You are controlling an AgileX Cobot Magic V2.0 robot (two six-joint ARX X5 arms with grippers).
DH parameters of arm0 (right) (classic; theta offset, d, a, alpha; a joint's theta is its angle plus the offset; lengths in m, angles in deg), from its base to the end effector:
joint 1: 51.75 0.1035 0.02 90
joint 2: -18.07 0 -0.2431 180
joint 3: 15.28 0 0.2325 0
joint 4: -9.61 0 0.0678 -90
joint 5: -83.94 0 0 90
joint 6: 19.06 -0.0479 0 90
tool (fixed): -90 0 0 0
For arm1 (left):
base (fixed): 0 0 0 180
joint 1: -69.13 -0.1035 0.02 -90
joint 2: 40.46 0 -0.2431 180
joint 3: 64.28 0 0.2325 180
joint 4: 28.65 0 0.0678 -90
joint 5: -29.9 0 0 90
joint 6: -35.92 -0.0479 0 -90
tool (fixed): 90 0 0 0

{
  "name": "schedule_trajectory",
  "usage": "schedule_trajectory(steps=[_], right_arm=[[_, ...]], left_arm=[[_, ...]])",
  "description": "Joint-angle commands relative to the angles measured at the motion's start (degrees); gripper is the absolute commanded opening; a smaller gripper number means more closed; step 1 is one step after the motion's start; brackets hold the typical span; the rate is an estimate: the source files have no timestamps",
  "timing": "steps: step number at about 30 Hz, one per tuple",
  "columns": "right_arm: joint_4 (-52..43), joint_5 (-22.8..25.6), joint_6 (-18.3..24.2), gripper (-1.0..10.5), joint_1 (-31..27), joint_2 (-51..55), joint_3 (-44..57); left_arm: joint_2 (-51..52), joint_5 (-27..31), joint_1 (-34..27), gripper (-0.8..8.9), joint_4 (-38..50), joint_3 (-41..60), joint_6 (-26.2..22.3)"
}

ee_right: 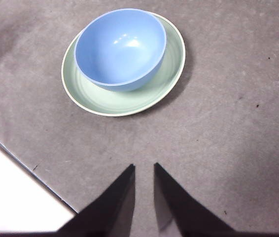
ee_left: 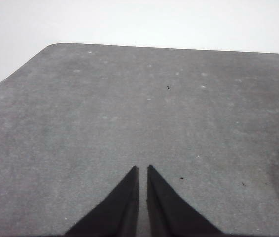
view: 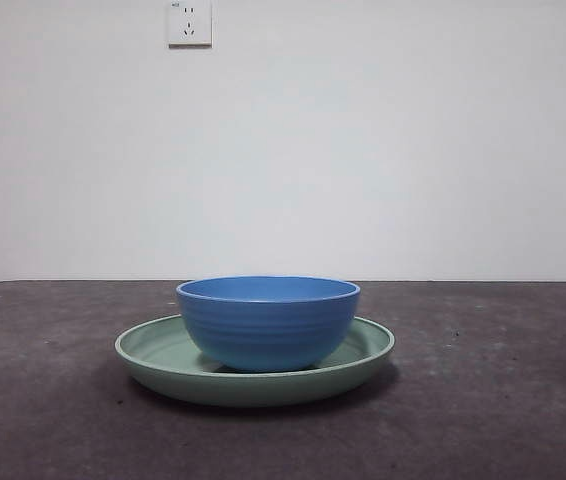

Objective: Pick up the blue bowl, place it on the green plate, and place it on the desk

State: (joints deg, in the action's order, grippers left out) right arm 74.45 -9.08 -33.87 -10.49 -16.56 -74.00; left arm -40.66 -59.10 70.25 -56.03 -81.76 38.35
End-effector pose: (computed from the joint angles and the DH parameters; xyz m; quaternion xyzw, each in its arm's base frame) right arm 0.0884 0.0809 0.2611 -0.0012 0.3717 0.3079 0.8758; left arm 0.1128 -0.0014 0.1531 -0.0195 0.0880 0.0008 0.9959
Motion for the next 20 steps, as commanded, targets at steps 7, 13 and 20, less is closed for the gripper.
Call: schedule_trajectory(steps=[7,13,20], right_arm=[[-0.9,-2.2,0.0,0.6,-4.0,2.2,0.1],[-18.8,-2.1,1.9,0.6,-19.1,8.7,10.7],[-42.3,1.2,3.1,0.6,-34.8,23.3,33.6]], left_arm=[[0.0,0.3,-0.1,0.27,-1.3,0.8,-0.2],[0.0,0.3,-0.1,0.27,-1.3,0.8,-0.2],[0.0,0.3,-0.1,0.27,-1.3,0.8,-0.2]])
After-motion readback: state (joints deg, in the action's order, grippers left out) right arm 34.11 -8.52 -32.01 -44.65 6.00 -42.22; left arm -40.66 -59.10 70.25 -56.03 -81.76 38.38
